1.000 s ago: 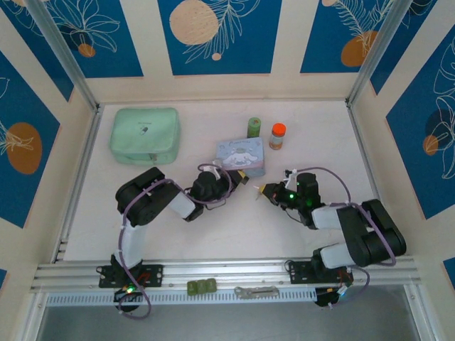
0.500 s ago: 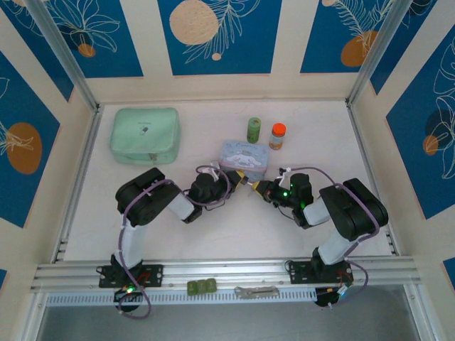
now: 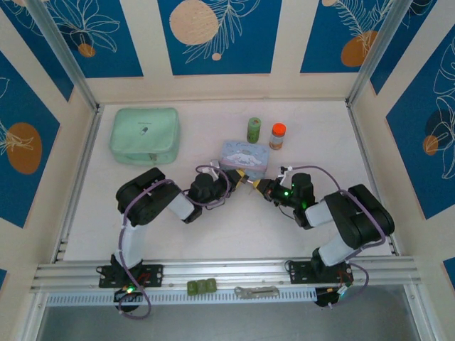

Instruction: Unlock the padlock with the key

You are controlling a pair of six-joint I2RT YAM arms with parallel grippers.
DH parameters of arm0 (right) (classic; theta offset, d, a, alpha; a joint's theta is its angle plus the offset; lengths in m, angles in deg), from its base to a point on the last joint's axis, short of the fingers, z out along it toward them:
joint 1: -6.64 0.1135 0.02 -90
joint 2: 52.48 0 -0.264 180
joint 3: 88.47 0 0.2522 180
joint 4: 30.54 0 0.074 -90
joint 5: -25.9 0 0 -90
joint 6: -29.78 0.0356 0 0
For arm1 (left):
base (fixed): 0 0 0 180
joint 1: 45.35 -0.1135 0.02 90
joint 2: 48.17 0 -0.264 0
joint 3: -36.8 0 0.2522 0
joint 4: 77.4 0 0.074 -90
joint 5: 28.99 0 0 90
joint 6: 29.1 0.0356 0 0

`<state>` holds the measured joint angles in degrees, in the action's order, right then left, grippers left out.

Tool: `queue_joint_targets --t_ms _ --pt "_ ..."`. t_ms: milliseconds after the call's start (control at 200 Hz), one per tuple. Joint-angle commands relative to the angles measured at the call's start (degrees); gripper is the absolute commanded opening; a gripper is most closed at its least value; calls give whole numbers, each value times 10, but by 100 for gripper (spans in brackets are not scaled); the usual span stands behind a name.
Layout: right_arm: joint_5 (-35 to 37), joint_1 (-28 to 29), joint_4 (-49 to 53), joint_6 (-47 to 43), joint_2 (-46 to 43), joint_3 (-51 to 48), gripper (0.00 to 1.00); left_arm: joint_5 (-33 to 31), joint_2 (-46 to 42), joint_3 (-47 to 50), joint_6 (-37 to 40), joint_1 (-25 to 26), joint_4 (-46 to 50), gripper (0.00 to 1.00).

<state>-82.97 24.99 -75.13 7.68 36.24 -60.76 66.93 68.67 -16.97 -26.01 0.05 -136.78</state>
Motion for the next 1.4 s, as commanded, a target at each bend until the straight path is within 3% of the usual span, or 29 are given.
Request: queue_joint_targets --t_ms 0,385,915,1396 --pt "9 7 14 -19 -23 -4 0 3 8 -1 -4 0 -35 0" --pt "12 9 -23 -7 12 -8 0 0 3 1 -9 0 -42 0" --pt "37 3 132 -57 -90 -4 0 1 4 0 -12 1 -46 0" --pt "29 5 111 -50 -58 19 0 2 -2 -3 -11 1 -42 0"
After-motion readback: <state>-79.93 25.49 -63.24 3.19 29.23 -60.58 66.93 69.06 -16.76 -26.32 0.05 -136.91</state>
